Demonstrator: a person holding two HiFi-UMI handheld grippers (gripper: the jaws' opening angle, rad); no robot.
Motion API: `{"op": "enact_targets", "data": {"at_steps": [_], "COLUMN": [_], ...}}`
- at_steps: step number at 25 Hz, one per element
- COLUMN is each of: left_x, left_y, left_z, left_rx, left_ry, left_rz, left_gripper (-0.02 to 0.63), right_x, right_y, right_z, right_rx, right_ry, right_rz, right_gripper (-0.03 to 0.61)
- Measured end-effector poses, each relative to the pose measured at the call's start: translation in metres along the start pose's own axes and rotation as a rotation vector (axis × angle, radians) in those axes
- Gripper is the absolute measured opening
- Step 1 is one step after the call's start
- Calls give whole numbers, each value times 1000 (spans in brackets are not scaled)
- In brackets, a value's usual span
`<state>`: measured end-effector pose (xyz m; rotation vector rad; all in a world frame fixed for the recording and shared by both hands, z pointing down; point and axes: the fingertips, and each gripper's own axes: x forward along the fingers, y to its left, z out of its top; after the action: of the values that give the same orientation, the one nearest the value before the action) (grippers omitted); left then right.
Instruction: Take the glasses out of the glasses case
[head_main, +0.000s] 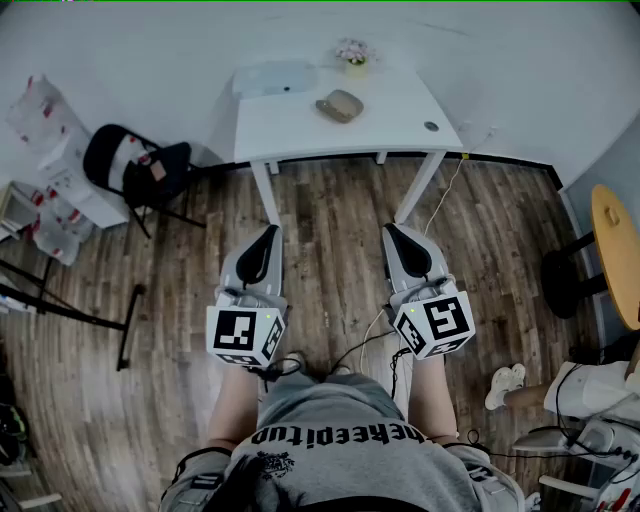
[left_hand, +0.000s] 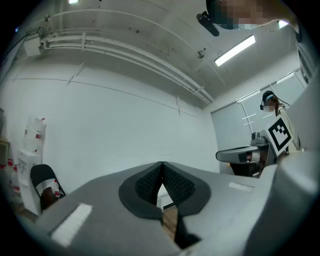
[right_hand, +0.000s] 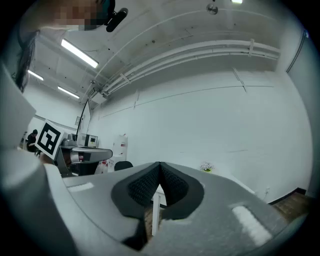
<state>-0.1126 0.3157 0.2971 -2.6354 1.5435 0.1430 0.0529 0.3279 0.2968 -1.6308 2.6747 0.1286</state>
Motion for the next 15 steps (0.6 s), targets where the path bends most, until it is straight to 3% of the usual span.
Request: {"op": "enact_targets", "data": {"at_steps": [15], "left_x": [10], "left_y": [-27], "left_z": [-4], "left_rx": [-6], "left_ry": [-9], "left_rz": [41], "left_gripper": [20], "right_x": [-10], "right_y": [-22], "right_z": [-8], "right_rx": [11], "right_ry": [-8], "right_rz": [38], "right_gripper": [2]}}
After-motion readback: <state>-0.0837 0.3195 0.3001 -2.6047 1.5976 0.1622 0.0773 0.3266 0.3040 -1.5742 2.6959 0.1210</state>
